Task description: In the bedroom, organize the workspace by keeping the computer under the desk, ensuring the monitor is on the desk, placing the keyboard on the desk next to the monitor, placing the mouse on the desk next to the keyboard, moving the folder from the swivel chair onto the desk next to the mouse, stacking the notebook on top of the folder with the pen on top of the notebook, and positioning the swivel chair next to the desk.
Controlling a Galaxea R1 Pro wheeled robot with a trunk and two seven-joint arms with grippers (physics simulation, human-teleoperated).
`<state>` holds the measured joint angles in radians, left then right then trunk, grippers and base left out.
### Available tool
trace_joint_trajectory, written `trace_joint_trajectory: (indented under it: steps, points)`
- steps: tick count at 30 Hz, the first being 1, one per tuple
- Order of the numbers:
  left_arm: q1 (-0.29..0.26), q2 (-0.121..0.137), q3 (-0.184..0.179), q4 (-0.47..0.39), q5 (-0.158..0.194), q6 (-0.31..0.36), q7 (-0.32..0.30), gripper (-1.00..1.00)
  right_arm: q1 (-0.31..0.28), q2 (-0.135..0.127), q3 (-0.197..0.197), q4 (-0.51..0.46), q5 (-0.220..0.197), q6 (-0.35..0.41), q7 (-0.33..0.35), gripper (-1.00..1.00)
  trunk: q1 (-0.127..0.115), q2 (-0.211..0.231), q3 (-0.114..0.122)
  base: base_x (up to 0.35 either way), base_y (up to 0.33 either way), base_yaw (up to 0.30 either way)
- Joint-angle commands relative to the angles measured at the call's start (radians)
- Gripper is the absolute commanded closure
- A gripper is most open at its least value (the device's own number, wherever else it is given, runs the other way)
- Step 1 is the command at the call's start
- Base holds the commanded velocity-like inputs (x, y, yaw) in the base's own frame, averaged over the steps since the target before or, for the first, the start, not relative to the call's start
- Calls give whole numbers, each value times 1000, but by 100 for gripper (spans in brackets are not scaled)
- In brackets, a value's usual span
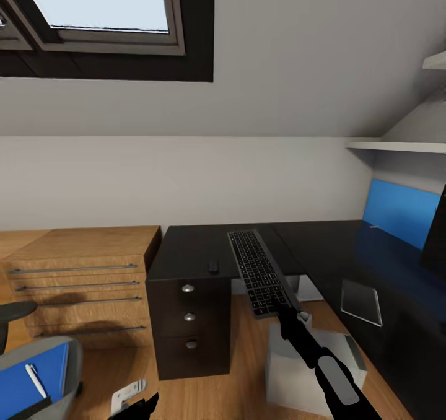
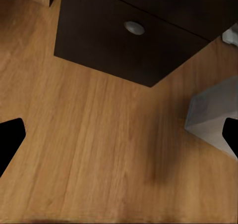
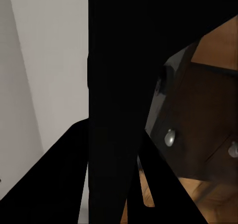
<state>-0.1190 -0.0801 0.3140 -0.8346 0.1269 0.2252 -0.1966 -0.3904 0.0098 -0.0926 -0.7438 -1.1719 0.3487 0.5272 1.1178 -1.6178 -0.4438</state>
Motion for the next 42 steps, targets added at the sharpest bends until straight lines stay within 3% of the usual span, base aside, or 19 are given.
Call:
trace_joint_trajectory:
  steps: [1,42]
  points:
    - [0,-1,5,-1,10,10,-6,-100,-1,1,-4,0,-11,10,2,100,-1,-1,-1,-275,0,0]
    - [0,0,5,-1,9,10,-6,-100,-1,-6,-4,0,-11,12,2,100,-1,-1,-1,-275,-83,0]
